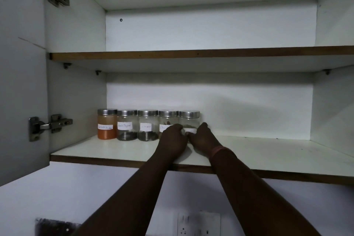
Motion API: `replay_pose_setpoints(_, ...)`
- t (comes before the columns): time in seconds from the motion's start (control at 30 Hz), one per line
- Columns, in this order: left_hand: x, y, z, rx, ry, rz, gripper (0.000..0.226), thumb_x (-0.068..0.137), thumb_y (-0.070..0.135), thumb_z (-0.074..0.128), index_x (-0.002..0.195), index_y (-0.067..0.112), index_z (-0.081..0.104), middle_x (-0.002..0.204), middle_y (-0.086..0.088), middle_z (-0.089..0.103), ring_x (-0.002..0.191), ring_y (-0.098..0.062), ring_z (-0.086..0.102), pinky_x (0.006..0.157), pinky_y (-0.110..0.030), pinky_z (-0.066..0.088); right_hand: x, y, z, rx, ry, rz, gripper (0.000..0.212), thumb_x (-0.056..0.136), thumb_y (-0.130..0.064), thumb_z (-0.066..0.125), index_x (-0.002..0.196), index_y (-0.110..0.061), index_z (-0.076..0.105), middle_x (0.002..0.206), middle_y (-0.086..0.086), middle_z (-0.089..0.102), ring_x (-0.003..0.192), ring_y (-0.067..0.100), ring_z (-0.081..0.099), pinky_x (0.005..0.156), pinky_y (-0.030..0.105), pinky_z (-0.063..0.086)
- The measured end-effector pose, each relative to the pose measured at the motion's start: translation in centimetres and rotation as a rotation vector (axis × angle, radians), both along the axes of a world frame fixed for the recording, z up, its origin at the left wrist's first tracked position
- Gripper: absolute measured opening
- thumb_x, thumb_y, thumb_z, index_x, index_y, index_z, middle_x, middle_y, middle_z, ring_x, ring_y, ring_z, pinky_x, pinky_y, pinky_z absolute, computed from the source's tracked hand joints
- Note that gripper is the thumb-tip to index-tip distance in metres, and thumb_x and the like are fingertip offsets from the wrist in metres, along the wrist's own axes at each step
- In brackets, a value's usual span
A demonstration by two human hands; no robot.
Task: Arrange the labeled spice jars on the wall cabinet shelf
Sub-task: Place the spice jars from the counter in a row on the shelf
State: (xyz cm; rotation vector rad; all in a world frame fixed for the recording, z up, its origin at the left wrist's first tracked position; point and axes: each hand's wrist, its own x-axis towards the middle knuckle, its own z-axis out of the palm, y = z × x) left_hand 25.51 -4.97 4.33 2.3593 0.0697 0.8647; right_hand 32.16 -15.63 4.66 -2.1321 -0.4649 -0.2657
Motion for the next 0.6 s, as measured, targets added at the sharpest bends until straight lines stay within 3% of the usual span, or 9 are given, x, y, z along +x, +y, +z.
replay_pose_setpoints(0.17, -1.8, -0.9, -0.5, -0.006, -0.071, 0.050, 0.028, 0.097, 0.014, 0.051, 0.110, -0.002, 0.071, 0.114, -0.018, 0.072, 0.112, -0.031, 0.065, 0.094, -0.036, 0.047, -4.1, -0.5, -0.4, -0.026, -0.147, -0.010, 0.055, 0.100, -0.026, 0.060, 0.144, 0.000, 0.041, 0.143, 0.026, 0.044, 0.135, 0.042, 0.048, 0.111, 0.045, 0.043)
replay_pose_setpoints(0.33, -5.4, -3.4, -2.0, -0.228, -0.299, -0.012, 0.028, 0.095, 0.011, 0.053, 0.113, 0.012, 0.074, 0.108, -0.001, 0.076, 0.104, -0.016, 0.070, 0.092, -0.037, 0.056, -9.0, -2.6, -2.3, 0.197, -0.367, 0.049, 0.025, 0.099, -0.014, 0.056, 0.123, -0.011, 0.064, 0.125, 0.010, 0.060, 0.119, 0.024, 0.060, 0.090, 0.021, 0.042)
replay_pose_setpoints(0.43, -8.6, -5.2, -5.3, -0.212, -0.463, -0.060, 0.033, 0.093, 0.008, 0.048, 0.112, 0.019, 0.073, 0.103, 0.007, 0.075, 0.099, -0.007, 0.070, 0.086, -0.033, 0.058, -12.0, -4.1, -5.7, 0.325, -0.603, 0.025, 0.020, 0.095, -0.007, 0.055, 0.113, -0.010, 0.064, 0.114, 0.007, 0.062, 0.108, 0.023, 0.060, 0.092, 0.029, 0.048)
replay_pose_setpoints(0.5, -10.5, -6.1, -8.7, -0.208, -0.537, -0.058, 0.036, 0.091, 0.003, 0.046, 0.112, 0.017, 0.072, 0.103, 0.005, 0.074, 0.100, -0.010, 0.070, 0.086, -0.035, 0.059, -13.3, -4.9, -9.2, 0.370, -0.712, 0.005, 0.019, 0.093, -0.005, 0.054, 0.110, -0.007, 0.064, 0.112, 0.008, 0.061, 0.108, 0.024, 0.059, 0.095, 0.033, 0.048)
replay_pose_setpoints(0.6, -13.0, -7.1, -15.4, -0.258, -0.451, -0.036, 0.037, 0.090, -0.001, 0.044, 0.110, 0.015, 0.071, 0.104, 0.003, 0.073, 0.100, -0.012, 0.069, 0.085, -0.042, 0.059, -15.7, -5.5, -16.5, 0.315, -0.670, 0.009, 0.020, 0.094, -0.006, 0.053, 0.111, -0.008, 0.062, 0.115, 0.007, 0.059, 0.111, 0.024, 0.055, 0.100, 0.018, 0.039)
